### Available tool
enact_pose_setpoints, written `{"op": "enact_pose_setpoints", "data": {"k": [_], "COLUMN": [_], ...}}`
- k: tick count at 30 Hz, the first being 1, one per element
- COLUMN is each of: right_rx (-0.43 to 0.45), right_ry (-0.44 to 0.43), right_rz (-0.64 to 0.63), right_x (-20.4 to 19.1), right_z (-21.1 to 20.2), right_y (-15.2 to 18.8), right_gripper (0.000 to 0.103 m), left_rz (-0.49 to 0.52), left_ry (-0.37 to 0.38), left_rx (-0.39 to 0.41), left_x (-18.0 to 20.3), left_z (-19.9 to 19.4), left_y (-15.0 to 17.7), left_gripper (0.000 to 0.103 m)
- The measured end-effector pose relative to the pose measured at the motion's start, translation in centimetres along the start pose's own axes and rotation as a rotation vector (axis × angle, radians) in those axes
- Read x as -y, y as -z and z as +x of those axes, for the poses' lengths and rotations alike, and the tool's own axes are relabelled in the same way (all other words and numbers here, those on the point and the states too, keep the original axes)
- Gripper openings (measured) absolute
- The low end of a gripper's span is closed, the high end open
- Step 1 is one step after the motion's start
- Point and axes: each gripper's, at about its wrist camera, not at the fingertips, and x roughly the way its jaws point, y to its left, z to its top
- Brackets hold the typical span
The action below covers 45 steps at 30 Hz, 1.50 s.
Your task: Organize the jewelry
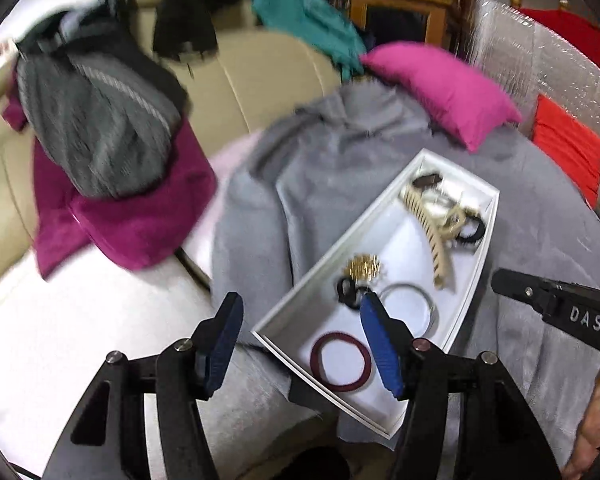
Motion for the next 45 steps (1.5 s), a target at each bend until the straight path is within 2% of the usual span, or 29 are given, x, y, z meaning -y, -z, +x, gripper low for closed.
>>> {"op": "enact_pose_setpoints", "data": {"k": [3, 5, 11, 12, 14, 15, 16, 19, 21, 24, 26, 27, 37, 45], "right_rx": [0.019, 0.031, 0.103, 0.117, 0.158, 0.185, 0.213, 0.244, 0.267, 0.297, 0.304, 0.297, 0.295, 0.308], "right_ry": [-0.027, -0.033, -0.054, -0.057, -0.078, -0.088, -0.093, -0.064, -0.072, -0.031, -0.020, -0.015, -0.021, -0.008], "right_rz": [-0.052, -0.092, -0.132, -0.135, -0.130, -0.128, -0.134, -0.174, -0.168, -0.141, -0.128, -0.134, -0.101, -0.080], "right_x": [-0.5, -0.9, -1.1, -1.2, -1.4, -1.5, -1.7, -3.0, -3.4, -3.7, -3.8, -4.0, -5.9, -6.4], "right_z": [-2.4, -4.0, -10.1, -10.8, -13.0, -13.9, -14.7, -16.4, -17.3, -18.3, -18.7, -18.8, -20.2, -20.7], "right_y": [1.0, 1.8, 3.9, 4.2, 5.0, 5.4, 5.8, 6.9, 7.4, 8.1, 8.5, 8.7, 10.4, 10.6], "right_gripper": [0.010, 0.010, 0.013, 0.022, 0.053, 0.078, 0.082, 0.082, 0.082, 0.080, 0.065, 0.054, 0.054, 0.055], "left_rz": [0.018, 0.016, -0.026, -0.038, -0.049, -0.048, -0.038, 0.003, 0.010, 0.014, -0.002, -0.020, -0.058, -0.034], "left_ry": [-0.055, -0.086, -0.156, -0.159, -0.167, -0.174, -0.183, -0.184, -0.198, -0.207, -0.193, -0.190, -0.189, -0.163], "left_rx": [0.084, 0.139, 0.282, 0.299, 0.321, 0.328, 0.335, 0.340, 0.343, 0.316, 0.299, 0.299, 0.326, 0.316], "left_x": [0.2, 0.0, -1.0, -1.2, -1.4, -1.4, -1.3, -0.9, -0.5, -0.4, -0.6, -0.9, -1.7, -1.2], "left_z": [-3.1, -5.3, -11.7, -12.8, -14.3, -14.9, -15.7, -17.1, -18.0, -18.7, -18.9, -19.2, -21.4, -21.5], "left_y": [-0.3, -0.5, -0.8, -0.8, -0.7, -0.7, -0.6, -0.2, 0.2, 0.8, 1.2, 1.4, 2.5, 2.7], "left_gripper": [0.069, 0.081, 0.091, 0.092, 0.096, 0.097, 0.097, 0.097, 0.097, 0.098, 0.098, 0.098, 0.098, 0.098]}}
